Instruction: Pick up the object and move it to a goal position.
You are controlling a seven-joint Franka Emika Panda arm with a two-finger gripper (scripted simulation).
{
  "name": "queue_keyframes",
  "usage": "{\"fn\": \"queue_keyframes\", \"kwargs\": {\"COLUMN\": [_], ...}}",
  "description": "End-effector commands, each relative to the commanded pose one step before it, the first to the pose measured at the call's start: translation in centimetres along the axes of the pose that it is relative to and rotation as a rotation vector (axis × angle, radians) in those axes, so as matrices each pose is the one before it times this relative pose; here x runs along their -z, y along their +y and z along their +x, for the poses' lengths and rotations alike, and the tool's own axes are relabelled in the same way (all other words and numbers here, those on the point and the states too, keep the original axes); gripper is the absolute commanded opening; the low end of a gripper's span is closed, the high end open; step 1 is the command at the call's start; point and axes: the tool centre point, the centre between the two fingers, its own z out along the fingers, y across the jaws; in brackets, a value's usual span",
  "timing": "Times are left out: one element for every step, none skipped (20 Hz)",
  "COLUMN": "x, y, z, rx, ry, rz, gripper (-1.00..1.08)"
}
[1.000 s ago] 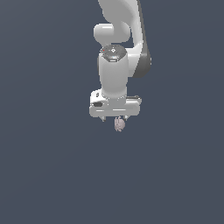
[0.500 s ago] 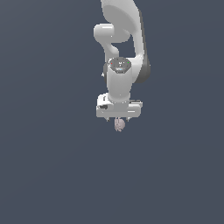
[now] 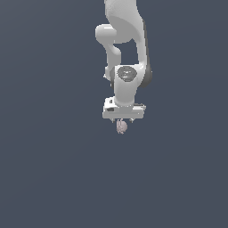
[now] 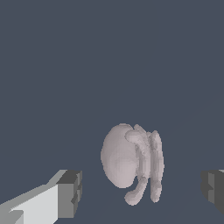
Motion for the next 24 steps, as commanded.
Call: {"fn": "queue_keyframes", "kwargs": {"x": [-0.297, -0.046, 0.094, -0.035, -0.104, -0.172, -0.24, -0.307, -0.374, -0.438, -0.49, -0.555, -0.524, -0.46, -0.395, -0.329, -0.253, -0.196, -0.135, -0.078, -0.025, 0.0, 0.0, 0.0], "y": [-0.113, 0.005, 0.02, 0.0, -0.001, -0.002, -0.003, -0.004, -0.005, -0.005, 0.025, -0.007, -0.007, -0.007, -0.006, -0.006, 0.027, -0.005, -0.004, -0.003, -0.001, 0.0, 0.0, 0.0], "z": [-0.318, -0.018, 0.102, -0.002, -0.005, -0.009, -0.013, -0.017, -0.022, -0.026, -0.029, -0.032, -0.026, -0.018, -0.008, 0.002, 0.013, 0.016, 0.017, 0.013, 0.005, 0.0, 0.0, 0.0], "rx": [-0.00175, -0.00036, 0.0012, 0.0, 0.0, 0.0, 0.0, 0.0, 0.0, 0.0, -0.0006, 0.0, 0.0, 0.0, 0.0, 0.0, -0.00061, 0.0, 0.0, 0.0, 0.0, 0.0, 0.0, 0.0], "ry": [-0.00023, -0.00049, -0.00051, 0.0, 0.0, 0.0, 0.0, 0.0, 0.0, 0.0, 0.00021, 0.0, 0.0, 0.0, 0.0, 0.0, 0.00019, 0.0, 0.0, 0.0, 0.0, 0.0, 0.0, 0.0], "rz": [-0.00098, -0.00032, 0.00045, 0.0, 0.0, 0.0, 0.0, 0.0, 0.0, 0.0, -0.00026, 0.0, 0.0, 0.0, 0.0, 0.0, -0.00027, 0.0, 0.0, 0.0, 0.0, 0.0, 0.0, 0.0], "gripper": [1.0, 1.0, 1.0, 1.0, 1.0, 1.0, 1.0, 1.0, 1.0, 1.0, 1.0, 1.0, 1.0, 1.0, 1.0, 1.0, 1.0, 1.0, 1.0, 1.0, 1.0, -1.0, -1.0, -1.0]}}
